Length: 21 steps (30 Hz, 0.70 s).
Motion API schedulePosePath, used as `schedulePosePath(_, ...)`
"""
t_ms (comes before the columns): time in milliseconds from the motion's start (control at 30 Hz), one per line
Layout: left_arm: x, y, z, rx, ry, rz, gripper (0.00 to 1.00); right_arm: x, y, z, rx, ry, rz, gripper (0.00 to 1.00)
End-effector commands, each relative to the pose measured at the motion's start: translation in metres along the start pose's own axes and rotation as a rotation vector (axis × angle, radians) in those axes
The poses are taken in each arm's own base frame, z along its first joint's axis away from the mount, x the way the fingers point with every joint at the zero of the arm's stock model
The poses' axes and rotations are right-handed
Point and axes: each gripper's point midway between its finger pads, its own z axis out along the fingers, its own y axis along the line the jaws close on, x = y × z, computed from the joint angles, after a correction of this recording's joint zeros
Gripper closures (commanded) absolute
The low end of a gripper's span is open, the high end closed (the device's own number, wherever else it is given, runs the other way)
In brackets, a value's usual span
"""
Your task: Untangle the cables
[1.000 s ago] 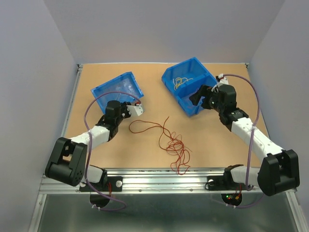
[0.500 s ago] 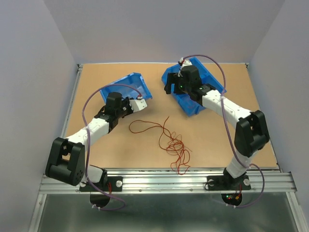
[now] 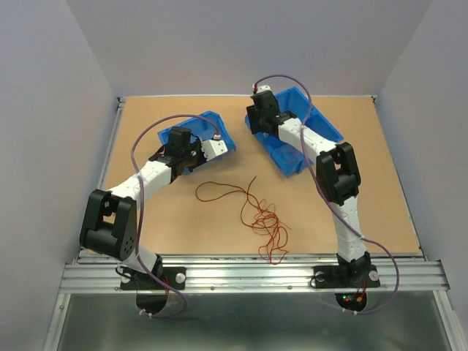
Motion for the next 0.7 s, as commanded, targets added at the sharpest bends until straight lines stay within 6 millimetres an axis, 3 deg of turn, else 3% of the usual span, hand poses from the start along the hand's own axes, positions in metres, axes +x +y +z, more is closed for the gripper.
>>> schedulePosePath(0,-0.029,0.029,-0.006,-0.059,-0.055,0.026,1.00,-0.021,-0.017,0.008,0.102,-0.020,-0.076,0.32)
schedulePosePath(33,-0.032,0.034,-0.006,-0.066,-0.058,0.027,1.00,-0.029,-0.017,0.009,0.105,-0.031,-0.106,0.34)
schedulePosePath(133,-0.029,0.034,-0.005,-0.053,-0.037,0.011,1.00,-0.016,-0.013,0.022,0.094,0.018,-0.142,0.43)
schedulePosePath(233,-0.033,0.036,-0.008,-0.059,-0.048,-0.002,1.00,-0.005,-0.005,0.029,0.055,0.047,-0.153,0.61)
schedulePosePath(267,-0.038,0.038,-0.011,-0.063,-0.064,-0.003,0.97,-0.005,-0.002,0.028,0.042,0.047,-0.148,0.68)
schedulePosePath(300,-0.042,0.040,-0.013,-0.073,-0.079,-0.003,0.91,-0.007,-0.001,0.027,0.033,0.043,-0.140,0.86)
schedulePosePath(367,-0.051,0.044,-0.022,-0.091,-0.115,-0.010,0.77,-0.019,0.005,0.017,-0.015,0.020,-0.118,0.99)
schedulePosePath(433,-0.061,0.049,-0.029,-0.108,-0.144,-0.017,0.58,-0.043,0.013,-0.002,-0.083,-0.029,-0.081,1.00)
schedulePosePath(533,-0.076,0.057,-0.043,-0.130,-0.185,-0.021,0.46,-0.076,0.022,-0.031,-0.159,-0.097,-0.020,0.99)
schedulePosePath(600,-0.084,0.061,-0.052,-0.144,-0.209,-0.028,0.35,-0.107,0.021,-0.063,-0.201,-0.169,0.022,0.99)
schedulePosePath(667,-0.094,0.066,-0.063,-0.158,-0.235,-0.032,0.29,-0.124,0.026,-0.085,-0.254,-0.207,0.041,0.99)
